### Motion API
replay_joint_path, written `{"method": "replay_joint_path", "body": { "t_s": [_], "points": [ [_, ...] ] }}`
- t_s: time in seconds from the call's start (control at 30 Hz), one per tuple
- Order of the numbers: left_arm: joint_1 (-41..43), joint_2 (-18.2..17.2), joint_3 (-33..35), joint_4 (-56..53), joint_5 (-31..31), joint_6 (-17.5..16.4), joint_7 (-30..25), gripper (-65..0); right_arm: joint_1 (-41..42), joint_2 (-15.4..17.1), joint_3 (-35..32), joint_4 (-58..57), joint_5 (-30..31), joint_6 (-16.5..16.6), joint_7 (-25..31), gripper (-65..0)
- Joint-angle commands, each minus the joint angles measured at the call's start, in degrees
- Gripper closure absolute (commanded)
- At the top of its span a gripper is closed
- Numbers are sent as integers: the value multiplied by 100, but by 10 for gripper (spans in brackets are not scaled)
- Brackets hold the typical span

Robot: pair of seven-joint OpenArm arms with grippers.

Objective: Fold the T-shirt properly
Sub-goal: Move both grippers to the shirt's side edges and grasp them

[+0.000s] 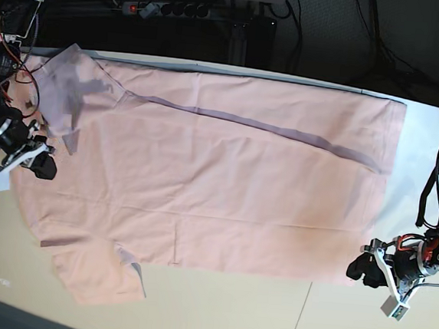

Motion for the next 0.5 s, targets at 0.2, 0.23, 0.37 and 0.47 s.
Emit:
{"method": "replay_joint_path", "body": {
  "t_s": [0.2, 0.23, 0.37, 0.47],
  "points": [
    [-763, 354, -42, -1169, 328, 26, -470, -356, 391, -247, -387, -144, -503, -52, 103, 0],
    [-896, 402, -42, -1451, 385, 26, -592, -356, 422, -284, -428, -214, -501, -50, 105, 0],
    [-1375, 492, -42, -2605, 472, 24, -966, -356, 426, -444, -446, -302, -501, -50, 87, 0],
    [-1578, 487, -42, -3305, 466, 133, -1169, -357, 435, -516, -446, -302, -496, -50, 48, 0]
  ]
}}
